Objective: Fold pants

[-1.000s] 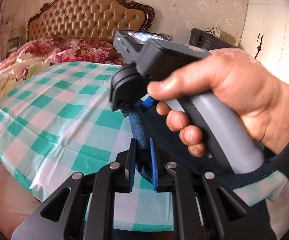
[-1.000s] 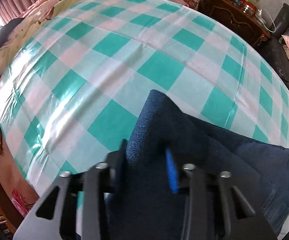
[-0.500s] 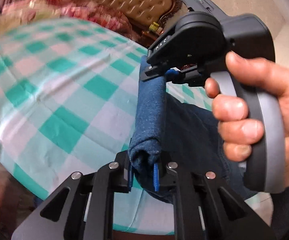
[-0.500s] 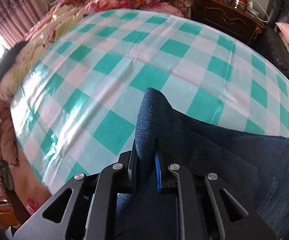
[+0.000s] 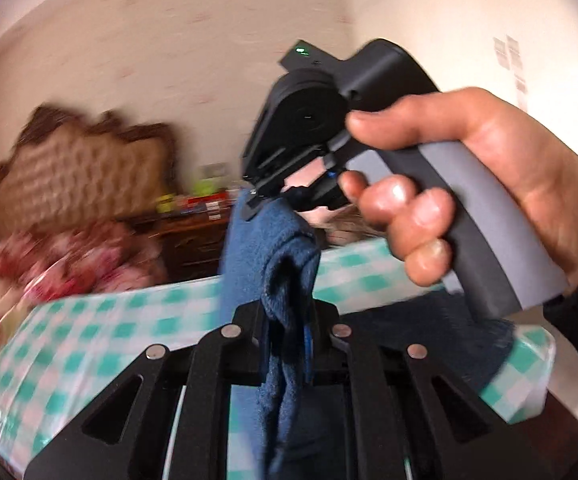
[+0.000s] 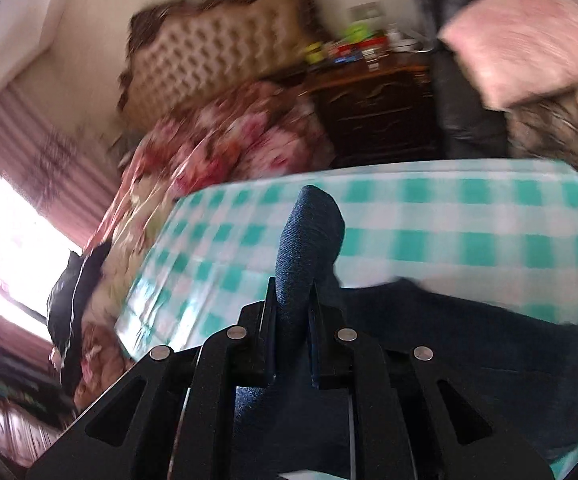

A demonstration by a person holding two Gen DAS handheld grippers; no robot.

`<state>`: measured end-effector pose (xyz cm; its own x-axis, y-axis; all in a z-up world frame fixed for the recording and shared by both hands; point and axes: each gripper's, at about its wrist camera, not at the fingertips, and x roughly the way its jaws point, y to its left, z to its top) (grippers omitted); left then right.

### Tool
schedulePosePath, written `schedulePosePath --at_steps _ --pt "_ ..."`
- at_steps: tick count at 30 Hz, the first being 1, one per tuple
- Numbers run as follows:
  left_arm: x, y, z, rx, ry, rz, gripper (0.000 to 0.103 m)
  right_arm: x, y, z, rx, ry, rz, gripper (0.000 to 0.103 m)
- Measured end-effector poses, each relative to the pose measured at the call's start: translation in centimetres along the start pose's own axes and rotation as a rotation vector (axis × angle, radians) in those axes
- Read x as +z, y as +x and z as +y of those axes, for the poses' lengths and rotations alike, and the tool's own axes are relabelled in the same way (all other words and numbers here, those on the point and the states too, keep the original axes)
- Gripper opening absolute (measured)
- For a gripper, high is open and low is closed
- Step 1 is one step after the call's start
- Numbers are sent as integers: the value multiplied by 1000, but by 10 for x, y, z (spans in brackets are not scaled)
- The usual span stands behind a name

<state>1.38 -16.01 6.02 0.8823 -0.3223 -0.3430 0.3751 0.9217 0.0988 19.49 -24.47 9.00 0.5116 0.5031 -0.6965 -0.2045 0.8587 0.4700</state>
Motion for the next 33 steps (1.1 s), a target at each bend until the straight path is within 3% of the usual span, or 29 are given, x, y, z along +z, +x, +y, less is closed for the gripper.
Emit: schedulePosePath --at_steps 5,7,10,12,13,14,17,19,20,21,24,28,33 --pt "-28 42 -122 -92 180 58 12 -33 -39 -135 -72 105 -12 13" --pt "-50 59 -158 -119 244 112 12 -50 -31 -173 -91 140 9 13" --pt "-91 93 -193 -159 327 229 12 -88 6 -238 -181 199 109 13" --pt "-112 101 -210 -142 412 239 19 -100 14 -259 -177 238 126 18" --pt "-117 100 -216 -134 444 235 23 -104 13 -265 -141 254 113 18" --pt "-123 98 -220 -120 475 227 34 -104 13 -266 -128 250 111 21" --pt "-132 94 -229 -87 533 186 37 -101 13 -265 -118 220 129 23" --pt "-133 95 -234 -79 547 172 28 -97 16 -266 -121 208 133 23" --pt "-133 98 -237 -74 552 173 17 -95 14 -269 -124 205 137 23" --pt "-133 98 -235 -69 550 173 13 -95 13 -268 -131 198 142 20" --pt "-126 87 -236 -30 561 128 11 -92 1 -259 -134 136 124 11" --pt "-108 79 -244 7 602 59 11 -78 -21 -245 -137 82 78 9" --pt "-97 87 -257 -5 656 21 10 -73 -43 -254 -152 91 28 8"
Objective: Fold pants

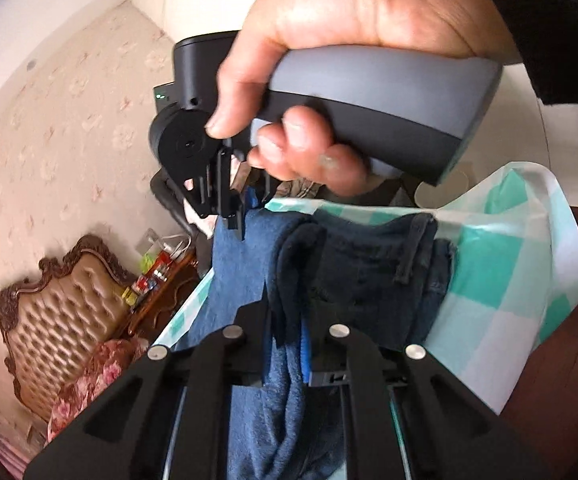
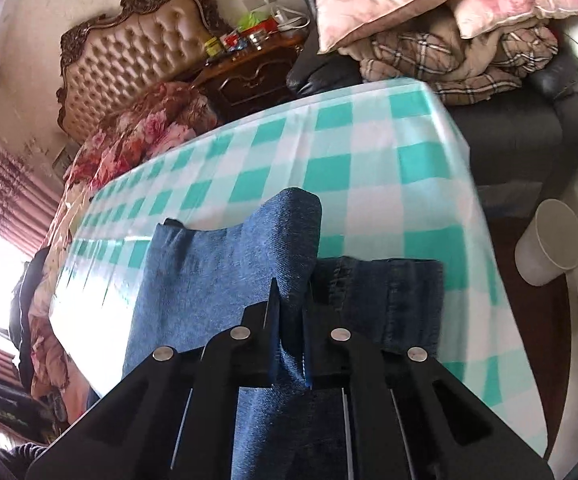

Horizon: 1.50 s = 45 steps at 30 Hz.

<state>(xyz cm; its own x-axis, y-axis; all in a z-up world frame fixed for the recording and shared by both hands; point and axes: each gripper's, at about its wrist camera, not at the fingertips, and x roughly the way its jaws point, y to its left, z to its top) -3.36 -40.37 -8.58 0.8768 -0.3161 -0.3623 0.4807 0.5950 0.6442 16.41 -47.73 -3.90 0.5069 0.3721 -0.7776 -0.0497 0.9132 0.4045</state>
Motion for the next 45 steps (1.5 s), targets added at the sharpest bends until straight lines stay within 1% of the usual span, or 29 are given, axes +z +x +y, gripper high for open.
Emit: schedulePosePath --at_steps 7,14,16,19,20,21,22,25,26,27,28,29,30,31,32,33,34,35,36,37,38,39,40,41,42,43,44,45 --pt "-2 13 -23 -40 77 1 10 -5 4 -28 -21 40 9 8" --pt "-15 35 -33 -85 85 28 11 -19 16 -44 -43 40 9 8" --pt "-18 41 -34 -98 90 37 12 -22 20 -45 -69 28 10 8" --pt "-25 43 -30 -134 80 4 25 -30 23 -38 -147 -22 -1 10" --pt "-27 40 -26 -144 71 -9 35 -32 23 -37 -162 -30 -14 13" --pt "-28 36 -19 -171 51 -25 51 -33 22 -37 -169 -34 -24 16" --pt "-29 31 -13 -196 29 -40 55 -33 21 -38 -174 -33 -30 19" --pt "-37 5 32 -277 -110 -76 56 -37 2 -37 -250 -27 -101 21" --pt "-42 -4 60 -288 -212 -99 56 -40 -9 -34 -294 -34 -139 23" --pt "-47 -8 92 -255 -321 -120 56 -43 -20 -30 -338 -41 -176 23" --pt "-50 -5 114 -229 -391 -126 56 -46 -29 -26 -376 -44 -206 26" --pt "-52 6 145 -204 -482 -117 56 -51 -37 -18 -411 -46 -233 31" --pt "-52 21 170 -192 -539 -95 56 -57 -41 -9 -434 -52 -247 32" --pt "-51 36 187 -190 -571 -78 55 -62 -43 0 -446 -57 -255 35" --pt "-49 57 207 -215 -598 -63 53 -65 -43 5 -451 -56 -258 49" --pt "-46 77 220 -255 -601 -48 48 -72 -43 15 -453 -53 -268 59" --pt "-43 101 231 -314 -611 -22 43 -77 -41 21 -445 -55 -273 60" --pt "-38 119 235 -351 -621 18 35 -82 -38 28 -437 -58 -270 60" --pt "-34 135 233 -386 -623 62 28 -87 -33 33 -435 -54 -265 60" --pt "-30 152 229 -432 -616 108 25 -91 -28 36 -436 -48 -255 60" --pt "-25 171 218 -505 -610 153 19 -95 -20 38 -441 -40 -236 60" --pt "-22 181 209 -531 -611 178 18 -98 -13 38 -450 -34 -218 60" --pt "-19 202 200 -572 -600 216 18 -102 -4 37 -473 -24 -195 60" --pt "-15 205 182 -603 -592 235 17 -104 3 35 -494 -21 -174 60" --pt "-10 202 155 -619 -571 259 17 -105 9 34 -507 -22 -156 60" --pt "-10 206 138 -640 -552 284 17 -109 15 31 -522 -17 -131 60" --pt "-10 219 125 -667 -542 328 17 -110 18 30 -525 -13 -124 60" --pt "-10 223 124 -661 -541 328 18 -111 19 28 -530 -12 -124 60"
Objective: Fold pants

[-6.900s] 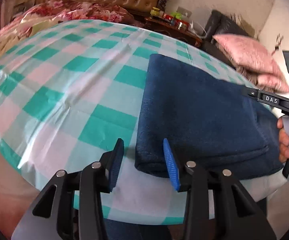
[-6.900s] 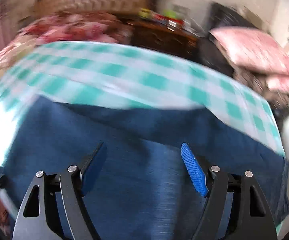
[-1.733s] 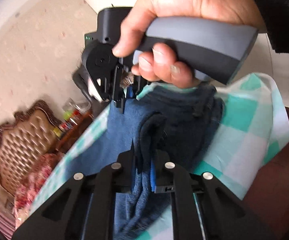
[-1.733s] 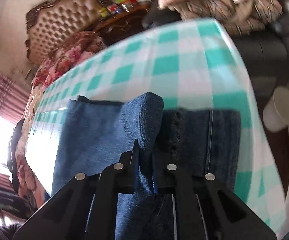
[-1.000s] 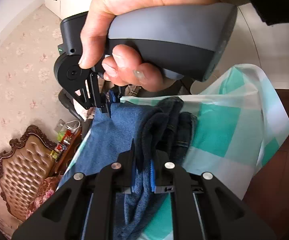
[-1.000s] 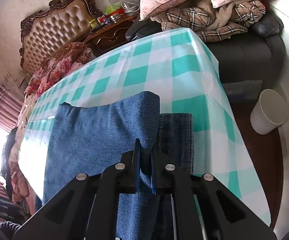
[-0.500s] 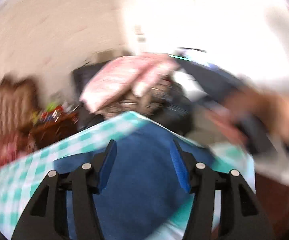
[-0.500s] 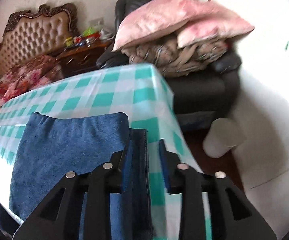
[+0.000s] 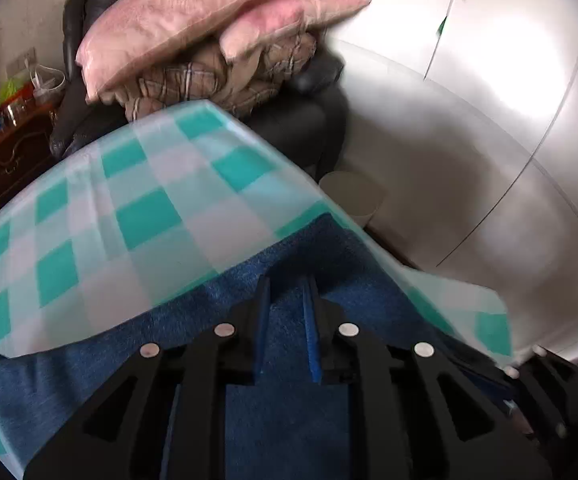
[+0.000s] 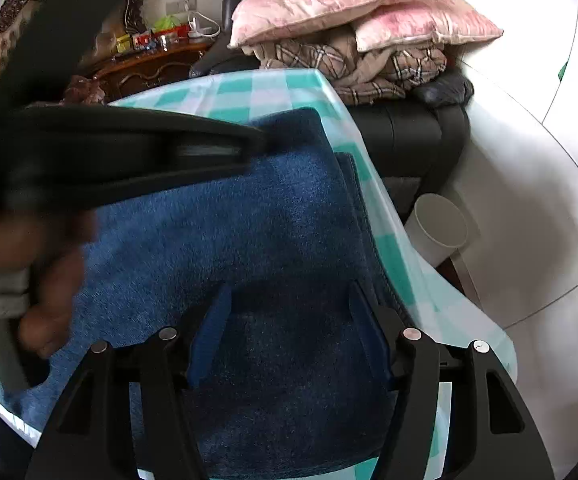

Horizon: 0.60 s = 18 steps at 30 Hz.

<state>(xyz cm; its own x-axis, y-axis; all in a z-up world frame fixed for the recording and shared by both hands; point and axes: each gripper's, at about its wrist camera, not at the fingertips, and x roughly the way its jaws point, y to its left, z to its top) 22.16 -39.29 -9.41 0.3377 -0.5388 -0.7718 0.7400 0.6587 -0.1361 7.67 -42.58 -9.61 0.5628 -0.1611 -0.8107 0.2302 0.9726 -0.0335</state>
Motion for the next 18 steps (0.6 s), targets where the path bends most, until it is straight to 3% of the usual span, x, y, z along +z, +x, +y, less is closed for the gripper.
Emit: schedulePosePath --at_steps 5,9,12,14,17,18 --pt "7 -2 5 -7 -38 7 19 0 3 0 -9 2 10 60" --pt "-10 -61 5 -18 -120 -130 19 -1 5 -1 1 1 6 60" --pt "-44 -90 13 36 -191 -167 19 0 6 0 4 5 8 60" --pt "-71 -97 20 61 -255 -141 19 0 7 0 2 4 5 60" --pt "-103 -80 24 116 -268 -5 19 -3 6 2 -4 1 2 60" --pt "-111 -78 25 119 -280 2 19 -3 5 3 -6 0 3 60"
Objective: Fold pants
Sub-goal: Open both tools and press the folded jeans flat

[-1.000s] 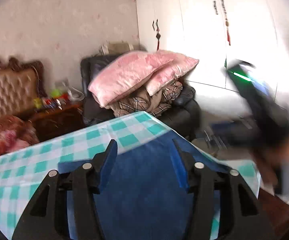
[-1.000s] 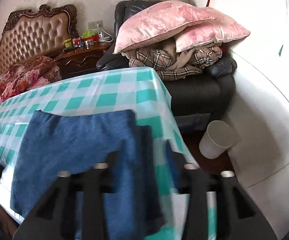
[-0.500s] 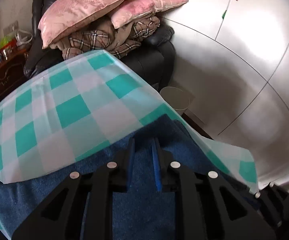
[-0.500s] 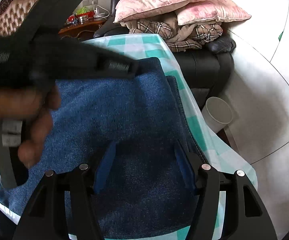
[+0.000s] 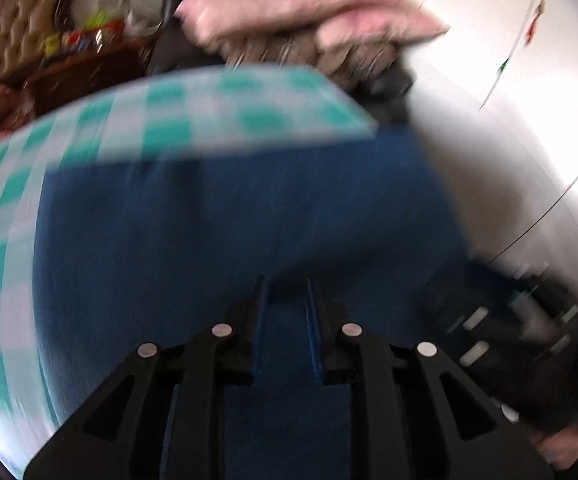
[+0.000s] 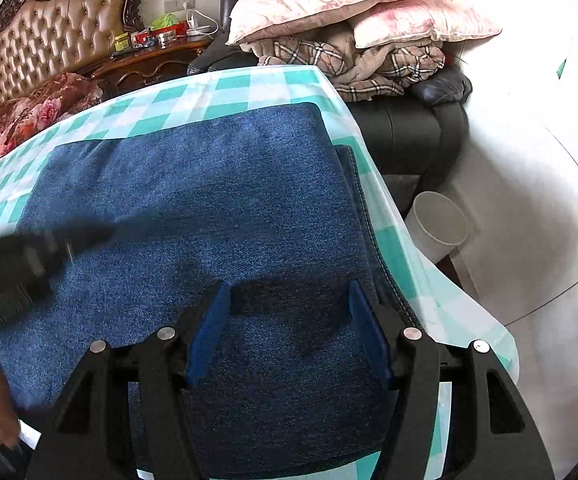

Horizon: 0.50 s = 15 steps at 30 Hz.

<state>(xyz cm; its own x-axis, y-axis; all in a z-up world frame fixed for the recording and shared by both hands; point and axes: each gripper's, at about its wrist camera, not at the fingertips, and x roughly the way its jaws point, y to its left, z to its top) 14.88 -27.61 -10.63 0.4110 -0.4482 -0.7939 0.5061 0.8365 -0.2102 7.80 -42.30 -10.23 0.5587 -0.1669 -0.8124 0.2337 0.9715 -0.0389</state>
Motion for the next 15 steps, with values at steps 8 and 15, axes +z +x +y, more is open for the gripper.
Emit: schedulePosePath --at_steps 8,15 --pt "-37 -36 -6 -14 4 -20 73 1 1 0 -7 1 3 60" --pt "-61 -80 -13 121 37 -139 101 1 1 1 -12 -3 2 60"
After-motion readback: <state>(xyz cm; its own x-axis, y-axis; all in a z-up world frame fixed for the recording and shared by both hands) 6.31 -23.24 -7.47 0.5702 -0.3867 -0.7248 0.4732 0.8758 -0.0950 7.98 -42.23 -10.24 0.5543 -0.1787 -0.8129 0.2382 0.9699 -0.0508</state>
